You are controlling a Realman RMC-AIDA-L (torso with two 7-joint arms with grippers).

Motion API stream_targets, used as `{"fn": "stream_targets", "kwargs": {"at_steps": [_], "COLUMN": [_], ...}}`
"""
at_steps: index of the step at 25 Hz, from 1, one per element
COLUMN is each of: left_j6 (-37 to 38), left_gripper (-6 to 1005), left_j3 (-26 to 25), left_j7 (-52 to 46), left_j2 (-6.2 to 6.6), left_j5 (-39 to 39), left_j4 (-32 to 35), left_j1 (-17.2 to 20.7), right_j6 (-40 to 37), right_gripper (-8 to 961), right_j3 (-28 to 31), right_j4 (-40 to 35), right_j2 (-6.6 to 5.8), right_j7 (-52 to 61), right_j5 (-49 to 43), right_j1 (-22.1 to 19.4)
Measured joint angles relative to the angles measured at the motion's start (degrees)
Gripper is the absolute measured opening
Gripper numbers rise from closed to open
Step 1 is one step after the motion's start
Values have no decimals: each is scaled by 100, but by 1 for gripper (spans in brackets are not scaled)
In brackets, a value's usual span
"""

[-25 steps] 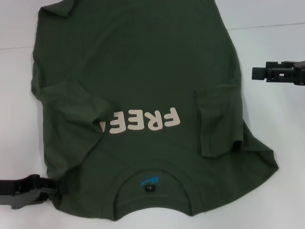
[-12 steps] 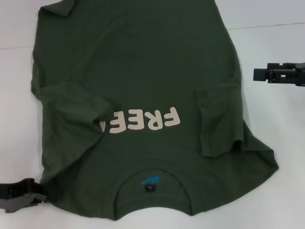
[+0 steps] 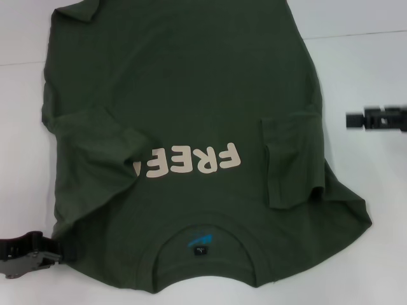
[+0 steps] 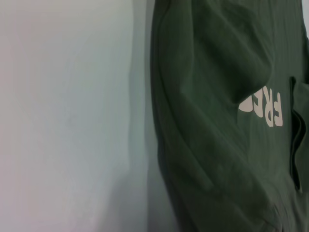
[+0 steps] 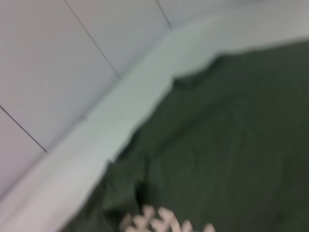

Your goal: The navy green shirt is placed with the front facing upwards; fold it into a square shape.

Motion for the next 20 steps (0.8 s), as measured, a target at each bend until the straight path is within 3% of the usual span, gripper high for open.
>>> {"fn": "stream_targets", "kwargs": {"at_steps": [8,20], "left_j6": [184,302], "left_gripper": [21,21], "left_j3": [27,-7], "left_j7": [176,185], "left_j2": [15,6], "left_j5": [-22,-98], "left_j4": [-6,-154], "left_j1": [-46,-67], "right_j6": [-19,-18], "right_gripper": [945,945], "right_j3": [-1,-59], "right_j4": [56,823], "right_j2": [-103,-105], "right_j7": [823,941], "right_j5": [-1660,-2737], "right_j1": [48,532]}}
